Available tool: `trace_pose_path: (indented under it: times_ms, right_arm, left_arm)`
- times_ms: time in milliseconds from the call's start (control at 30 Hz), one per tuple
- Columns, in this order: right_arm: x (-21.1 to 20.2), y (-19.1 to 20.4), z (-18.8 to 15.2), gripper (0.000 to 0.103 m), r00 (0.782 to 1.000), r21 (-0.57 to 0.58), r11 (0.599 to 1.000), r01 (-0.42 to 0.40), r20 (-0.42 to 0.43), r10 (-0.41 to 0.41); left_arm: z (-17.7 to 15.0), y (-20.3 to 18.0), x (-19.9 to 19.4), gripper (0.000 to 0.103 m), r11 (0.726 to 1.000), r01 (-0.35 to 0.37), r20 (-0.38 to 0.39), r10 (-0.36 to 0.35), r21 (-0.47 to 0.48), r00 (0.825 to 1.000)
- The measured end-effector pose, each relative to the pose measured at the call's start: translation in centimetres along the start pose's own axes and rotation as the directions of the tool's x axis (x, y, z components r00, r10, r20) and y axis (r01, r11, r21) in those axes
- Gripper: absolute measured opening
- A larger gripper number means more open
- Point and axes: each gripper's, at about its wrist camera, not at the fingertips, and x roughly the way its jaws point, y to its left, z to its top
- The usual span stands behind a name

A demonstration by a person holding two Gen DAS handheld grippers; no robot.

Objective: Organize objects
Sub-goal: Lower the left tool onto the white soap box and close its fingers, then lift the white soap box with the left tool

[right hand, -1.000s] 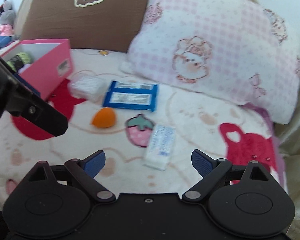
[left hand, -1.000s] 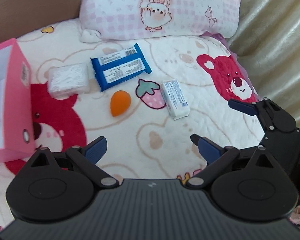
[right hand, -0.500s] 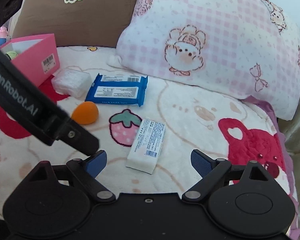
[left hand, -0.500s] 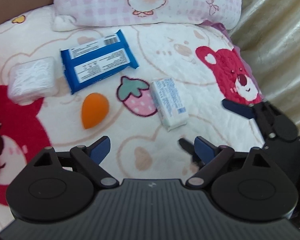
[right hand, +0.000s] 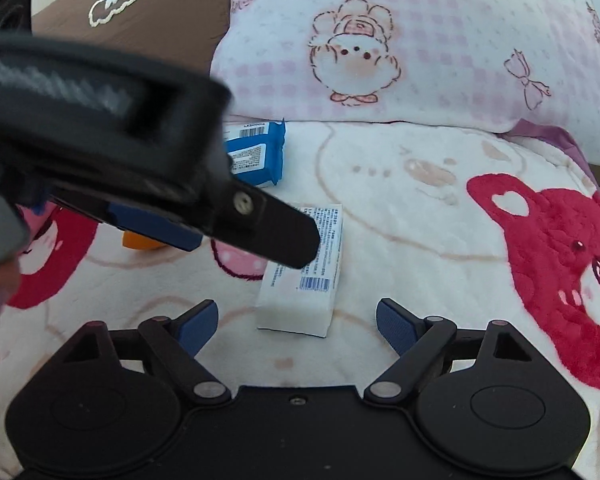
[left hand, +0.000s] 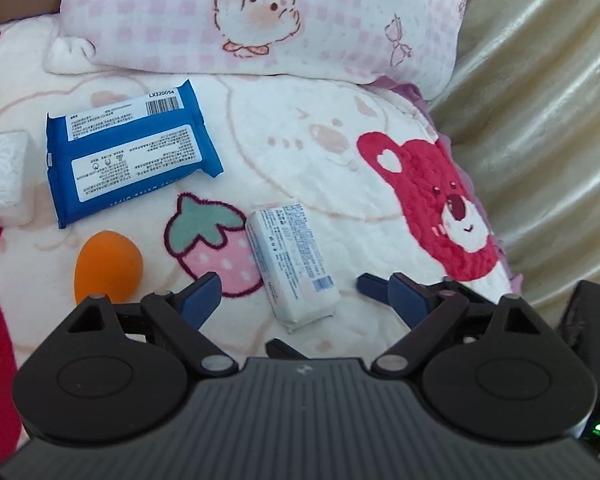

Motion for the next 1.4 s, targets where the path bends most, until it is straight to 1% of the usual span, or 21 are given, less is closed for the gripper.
trace_pose_path:
  times_ms: [100,167,267,333,400,433,500,533,567,600,633,667,700,733,833,933,1000,1067,1133,1300,1400]
  right_arm:
    - [0.0,0.0,0.1,0.089,1.000,-0.034,0.999,0.016,0.006,-0.016]
    - [0.2,-0.2,0.3,0.089,1.000,-0.028,1.000,0.006,-0.004,-0.006]
    - [0.8,-0.3,0.4,0.089,1.000,-0.025,1.000,-0.009,-0.030,0.008]
    - [1.1,0.2,0.3,0.089,0.999,-0.063,0.998,0.007,-0.036,-0.009]
    - [1.3,0.8,0.2,0.089,0.999,-0.097,0.995,0.035,-0.036,-0.038]
    - [1.4,1.0,0.2,0.089,0.998,-0.104,0.993,0.050,-0.042,-0.054]
    - [1.4,1.2,0.2,0.088,0.997,-0.109,0.993,0.054,-0.043,-0.059]
    - [1.3,1.2,0.2,0.086,0.998,-0.113,0.992,0.051,-0.043,-0.056]
    - [1.3,1.2,0.3,0.085,0.998,-0.116,0.992,0.049,-0.044,-0.054]
    - [1.3,1.2,0.3,0.080,0.998,-0.117,0.992,0.046,-0.045,-0.052]
    - [1.4,1.2,0.4,0.076,0.998,-0.116,0.992,0.042,-0.047,-0.048]
    - [1.4,1.1,0.5,0.074,0.998,-0.113,0.993,0.039,-0.047,-0.044]
    - [1.5,1.1,0.6,0.069,0.998,-0.107,0.994,0.036,-0.047,-0.041]
    - [1.6,1.0,0.8,0.062,0.998,-0.094,0.995,0.030,-0.048,-0.035]
    - [1.7,0.6,1.0,0.051,0.999,-0.048,0.999,0.017,-0.046,-0.019]
    - [1.8,0.4,1.0,0.051,0.999,-0.018,1.000,0.006,-0.045,-0.007]
    - [2.0,0.2,0.9,0.051,0.999,-0.001,1.000,-0.002,-0.052,0.002]
    - [2.3,-0.4,0.9,0.051,0.998,0.050,0.999,-0.016,-0.057,0.019]
    - [2.4,-0.7,0.8,0.051,0.998,0.077,0.997,-0.022,-0.052,0.026]
    - [1.9,0.0,0.5,0.048,1.000,0.058,0.998,0.005,-0.030,-0.004]
    - [1.4,0.2,0.5,0.048,0.999,0.056,0.998,0.007,-0.033,-0.005]
  left_arm:
    - [0.1,0.7,0.7,0.084,1.000,0.006,-0.010,-0.006,-0.013,1.000]
    - [0.1,1.1,1.1,0.081,1.000,-0.004,-0.026,0.003,-0.022,1.000]
    - [0.2,1.4,1.6,0.072,1.000,-0.021,-0.022,0.020,-0.020,1.000]
    - [0.3,1.5,2.3,0.062,0.999,-0.024,-0.023,0.023,-0.028,0.999]
    - [0.5,2.0,3.1,0.058,0.997,-0.045,-0.041,0.043,-0.058,0.998]
    - [0.5,2.1,3.2,0.057,0.997,-0.042,-0.036,0.040,-0.066,0.999]
    - [0.6,2.1,3.1,0.053,0.997,-0.034,-0.020,0.032,-0.069,0.999]
    - [0.6,2.1,3.2,0.049,0.997,-0.034,-0.018,0.033,-0.073,0.999]
    - [0.6,2.2,3.3,0.047,0.996,-0.033,-0.017,0.032,-0.081,0.999]
    - [0.6,2.3,3.4,0.043,0.996,-0.025,-0.017,0.024,-0.091,1.000]
    - [0.6,2.4,3.5,0.036,0.994,-0.012,-0.018,0.010,-0.105,1.000]
    - [0.6,2.6,3.6,0.032,0.992,0.010,-0.021,-0.013,-0.122,1.000]
    - [0.5,2.8,3.6,0.028,0.990,0.027,-0.022,-0.031,-0.142,0.999]
    - [0.4,2.9,3.7,0.028,0.987,0.032,-0.020,-0.035,-0.157,0.999]
    - [0.2,2.8,3.7,0.027,0.986,0.027,-0.012,-0.029,-0.163,1.000]
    - [0.1,2.6,3.8,0.027,0.987,0.018,-0.009,-0.020,-0.161,1.000]
    - [0.1,2.3,3.9,0.027,0.991,0.007,-0.014,-0.009,-0.131,1.000]
    - [0.1,2.1,3.9,0.027,0.994,-0.005,-0.011,0.004,-0.112,1.000]
    - [0.0,2.0,3.9,0.027,0.993,-0.008,-0.005,0.008,-0.116,1.000]
    - [-0.3,2.1,3.5,0.026,0.992,0.000,0.000,0.000,-0.128,1.000]
    - [-0.5,1.8,3.1,0.026,0.992,0.000,0.001,0.000,-0.128,1.000]
